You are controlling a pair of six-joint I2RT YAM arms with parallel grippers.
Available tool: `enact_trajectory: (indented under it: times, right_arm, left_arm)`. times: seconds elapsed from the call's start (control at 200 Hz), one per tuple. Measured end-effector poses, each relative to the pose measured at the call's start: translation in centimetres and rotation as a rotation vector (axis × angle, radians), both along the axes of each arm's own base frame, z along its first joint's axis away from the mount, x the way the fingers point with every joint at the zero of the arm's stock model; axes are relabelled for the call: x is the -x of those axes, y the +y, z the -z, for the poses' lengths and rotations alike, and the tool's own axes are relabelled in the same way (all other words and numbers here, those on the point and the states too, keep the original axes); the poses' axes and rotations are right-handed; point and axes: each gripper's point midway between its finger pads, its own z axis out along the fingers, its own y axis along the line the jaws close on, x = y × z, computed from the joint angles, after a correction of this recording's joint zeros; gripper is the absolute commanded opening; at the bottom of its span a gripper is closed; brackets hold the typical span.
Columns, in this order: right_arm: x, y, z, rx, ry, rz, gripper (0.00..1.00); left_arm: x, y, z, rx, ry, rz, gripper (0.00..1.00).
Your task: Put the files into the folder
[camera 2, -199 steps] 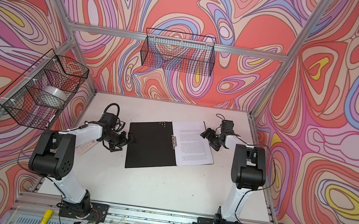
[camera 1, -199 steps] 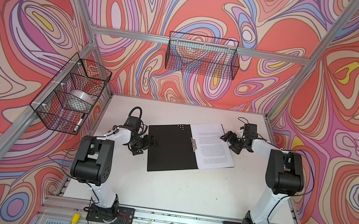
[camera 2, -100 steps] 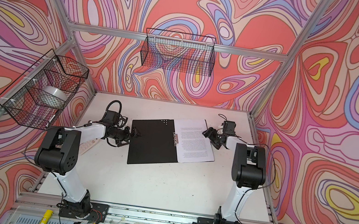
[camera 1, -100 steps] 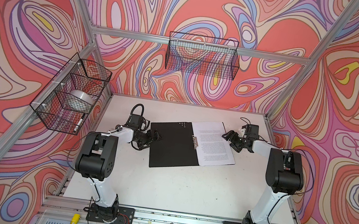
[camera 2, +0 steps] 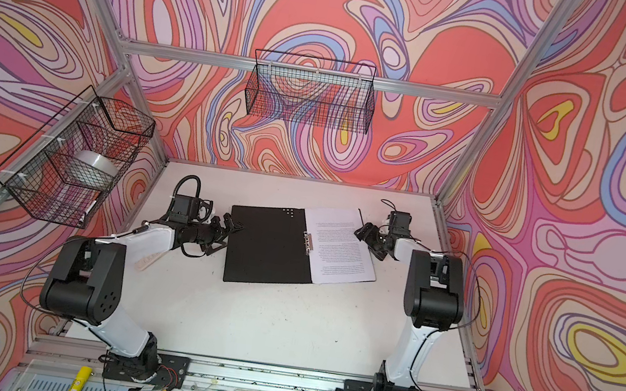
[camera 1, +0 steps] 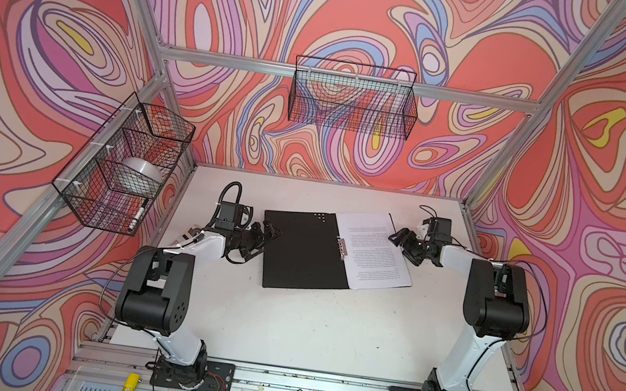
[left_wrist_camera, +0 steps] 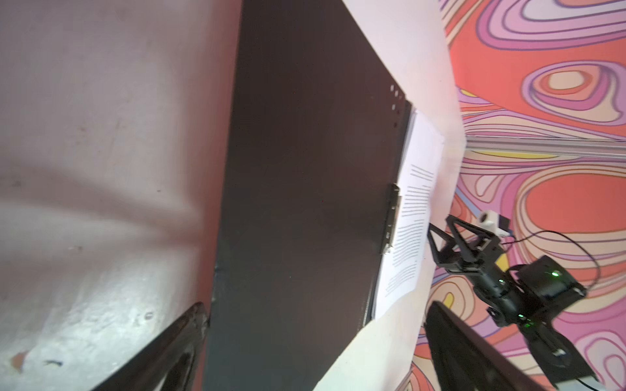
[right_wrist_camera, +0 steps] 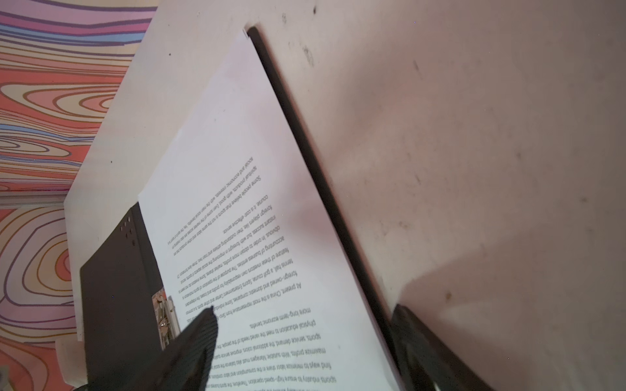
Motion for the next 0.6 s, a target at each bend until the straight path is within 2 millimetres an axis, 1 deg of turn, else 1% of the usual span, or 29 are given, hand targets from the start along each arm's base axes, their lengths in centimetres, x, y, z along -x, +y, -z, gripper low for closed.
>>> enact_trajectory:
  times: [0.055,0.09,0.17,0.235,0.34,0.501,0.601]
  right_arm:
    - [0.0,0.0,0.0,0.001,0.000,0.000,0.84]
    - [0.1,0.3,0.0,-0.015,0.005,-0.009,0.84]
    - [0.8,2.5,-0.1,-0.071,0.018,-0.065,0.83]
    - [1.3,4.1,-0.1,-0.095,0.028,-0.107,0.83]
    - [1.5,4.6,-0.1,-0.104,0.031,-0.122,0.83]
    - [2.0,5.5,-0.1,-0.126,0.045,-0.149,0.83]
    - [2.5,6.5,-0.1,-0.142,0.052,-0.175,0.83]
  left_arm:
    - [-0.3,-0.1,-1.3,0.015,-0.039,-0.002,1.00]
    - [-0.3,-0.6,-2.3,0.044,-0.061,0.015,1.00]
    - [0.2,-2.6,-4.0,0.104,-0.099,0.080,1.00]
    - [0.6,-3.7,-4.8,0.135,-0.110,0.117,1.00]
    - [0.7,-4.0,-5.9,0.158,-0.126,0.134,1.00]
    - [1.0,-5.2,-7.7,0.167,-0.155,0.177,1.00]
    - [1.6,-5.5,-9.5,0.151,-0.187,0.202,1.00]
